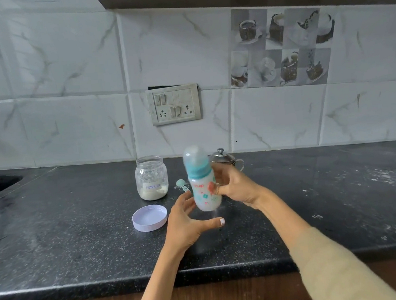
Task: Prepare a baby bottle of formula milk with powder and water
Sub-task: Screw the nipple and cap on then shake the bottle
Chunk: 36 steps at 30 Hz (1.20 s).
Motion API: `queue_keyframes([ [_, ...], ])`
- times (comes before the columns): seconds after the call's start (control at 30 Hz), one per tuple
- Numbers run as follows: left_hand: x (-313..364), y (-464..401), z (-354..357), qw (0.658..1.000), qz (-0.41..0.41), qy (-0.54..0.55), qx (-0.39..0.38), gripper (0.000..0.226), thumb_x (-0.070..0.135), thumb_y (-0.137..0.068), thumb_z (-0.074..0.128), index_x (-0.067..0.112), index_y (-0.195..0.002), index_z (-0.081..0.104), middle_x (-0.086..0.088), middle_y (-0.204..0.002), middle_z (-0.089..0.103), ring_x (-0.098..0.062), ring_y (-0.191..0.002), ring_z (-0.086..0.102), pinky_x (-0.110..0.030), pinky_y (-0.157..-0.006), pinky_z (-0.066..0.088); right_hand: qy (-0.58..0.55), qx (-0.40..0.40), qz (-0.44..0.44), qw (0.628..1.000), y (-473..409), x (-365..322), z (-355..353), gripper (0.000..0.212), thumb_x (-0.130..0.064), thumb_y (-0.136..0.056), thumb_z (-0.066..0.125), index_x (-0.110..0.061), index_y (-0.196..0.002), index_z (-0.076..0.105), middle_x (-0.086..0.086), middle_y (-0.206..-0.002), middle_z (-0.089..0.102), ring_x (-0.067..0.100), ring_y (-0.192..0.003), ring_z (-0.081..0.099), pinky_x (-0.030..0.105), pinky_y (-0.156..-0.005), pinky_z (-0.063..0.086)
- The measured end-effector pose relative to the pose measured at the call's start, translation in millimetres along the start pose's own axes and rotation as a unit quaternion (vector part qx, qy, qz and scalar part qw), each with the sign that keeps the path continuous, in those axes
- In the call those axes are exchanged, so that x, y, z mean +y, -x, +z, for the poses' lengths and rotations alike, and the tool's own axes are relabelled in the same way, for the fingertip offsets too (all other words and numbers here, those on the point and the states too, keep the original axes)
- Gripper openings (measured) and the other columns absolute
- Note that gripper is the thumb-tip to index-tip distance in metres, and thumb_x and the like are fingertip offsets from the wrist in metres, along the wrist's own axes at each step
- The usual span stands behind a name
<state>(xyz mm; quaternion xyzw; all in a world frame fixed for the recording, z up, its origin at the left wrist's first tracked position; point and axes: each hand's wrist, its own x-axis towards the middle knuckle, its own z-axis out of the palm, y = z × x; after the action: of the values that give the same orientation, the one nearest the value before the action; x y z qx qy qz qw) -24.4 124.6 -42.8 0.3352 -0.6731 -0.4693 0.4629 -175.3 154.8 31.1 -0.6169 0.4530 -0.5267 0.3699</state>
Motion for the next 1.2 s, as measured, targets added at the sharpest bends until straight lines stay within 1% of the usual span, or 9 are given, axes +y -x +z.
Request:
queue_keyframes([
  [0.07, 2, 1, 0, 1.0, 0.002, -0.001, 0.003, 0.092, 0.018, -0.043, 0.096, 0.026, -0.122, 0.049, 0.005, -0.122, 0.06, -0.006, -0.114, 0.056, -0.018, -0.089, 0.044, -0.035, 0.033, -0.005, 0.999, 3, 6, -3, 0.033, -0.001, -0.087, 0.059, -0.022, -0.112, 0.058, -0.005, -0.11, 0.066, 0.01, -0.104, 0.064, 0.028, -0.086, 0.055],
  [0.17, 3, 2, 0, 1.0, 0.01, -0.002, 0.005, 0.075, 0.014, -0.046, 0.094, 0.035, -0.104, 0.052, 0.01, -0.111, 0.065, -0.001, -0.104, 0.062, -0.009, -0.073, 0.049, 0.024, -0.011, 0.011, 1.0, 8, 16, 1, 0.04, -0.001, -0.087, 0.061, -0.015, -0.123, 0.053, 0.001, -0.119, 0.063, 0.01, -0.109, 0.061, 0.023, -0.089, 0.053],
  [0.3, 9, 5, 1, 1.0, 0.029, 0.01, 0.005, 0.066, 0.006, -0.054, 0.09, 0.034, -0.102, 0.055, 0.011, -0.102, 0.068, 0.006, -0.088, 0.067, -0.008, -0.066, 0.049, -0.011, 0.01, 0.019, 1.0, 16, 32, 6, 0.037, -0.003, -0.089, 0.058, -0.026, -0.118, 0.052, -0.007, -0.115, 0.063, 0.002, -0.105, 0.06, 0.021, -0.086, 0.054],
  [0.53, 10, 4, 0, 0.999, 0.035, 0.004, -0.024, 0.042, 0.014, -0.074, 0.079, 0.031, -0.108, 0.06, 0.009, -0.106, 0.07, 0.002, -0.095, 0.066, -0.012, -0.076, 0.051, -0.038, 0.019, 0.034, 0.999, 17, 46, 10, 0.039, 0.0, -0.092, 0.053, -0.034, -0.111, 0.05, -0.017, -0.111, 0.06, -0.001, -0.102, 0.059, 0.021, -0.087, 0.053],
  [0.6, 12, 4, 1, 0.999, 0.037, 0.021, -0.029, 0.028, 0.013, -0.088, 0.064, 0.031, -0.109, 0.06, 0.01, -0.106, 0.069, 0.007, -0.094, 0.065, -0.011, -0.076, 0.05, -0.044, 0.021, 0.031, 0.998, 17, 46, 10, 0.04, -0.001, -0.092, 0.053, -0.032, -0.116, 0.051, -0.013, -0.117, 0.061, 0.001, -0.11, 0.058, 0.023, -0.093, 0.05],
  [0.77, 13, 5, 1, 0.998, 0.045, 0.031, -0.033, 0.025, 0.016, -0.097, 0.046, 0.034, -0.112, 0.055, 0.018, -0.11, 0.064, 0.008, -0.101, 0.061, -0.01, -0.079, 0.049, -0.056, 0.031, 0.046, 0.997, 17, 54, 11, 0.044, -0.005, -0.092, 0.053, -0.018, -0.134, 0.047, 0.0, -0.135, 0.055, 0.014, -0.127, 0.049, 0.036, -0.108, 0.04],
  [0.93, 9, 4, -1, 0.998, 0.048, 0.028, -0.013, 0.029, 0.011, -0.099, 0.042, 0.022, -0.123, 0.054, 0.001, -0.12, 0.064, -0.01, -0.113, 0.059, -0.031, -0.099, 0.048, -0.021, 0.056, 0.054, 0.997, 22, 55, 16, 0.04, -0.004, -0.096, 0.047, -0.017, -0.134, 0.048, -0.001, -0.132, 0.056, 0.015, -0.126, 0.048, 0.032, -0.102, 0.044],
  [1.07, 4, 1, -4, 0.999, 0.032, 0.026, 0.007, 0.032, 0.009, -0.099, 0.044, 0.01, -0.129, 0.054, -0.006, -0.126, 0.062, -0.018, -0.116, 0.058, -0.042, -0.103, 0.045, 0.077, 0.131, 0.042, 0.988, 25, 55, 21, 0.039, -0.005, -0.096, 0.048, -0.01, -0.135, 0.05, 0.004, -0.134, 0.056, 0.019, -0.125, 0.051, 0.03, -0.094, 0.05],
  [1.2, 0, -4, -5, 0.999, 0.003, 0.026, 0.033, 0.032, 0.003, -0.096, 0.047, 0.006, -0.127, 0.057, -0.009, -0.124, 0.063, -0.024, -0.117, 0.058, -0.047, -0.103, 0.045, 0.051, 0.172, 0.053, 0.982, 25, 59, 23, 0.037, 0.001, -0.093, 0.052, -0.004, -0.129, 0.056, 0.011, -0.13, 0.06, 0.025, -0.12, 0.057, 0.037, -0.093, 0.053],
])
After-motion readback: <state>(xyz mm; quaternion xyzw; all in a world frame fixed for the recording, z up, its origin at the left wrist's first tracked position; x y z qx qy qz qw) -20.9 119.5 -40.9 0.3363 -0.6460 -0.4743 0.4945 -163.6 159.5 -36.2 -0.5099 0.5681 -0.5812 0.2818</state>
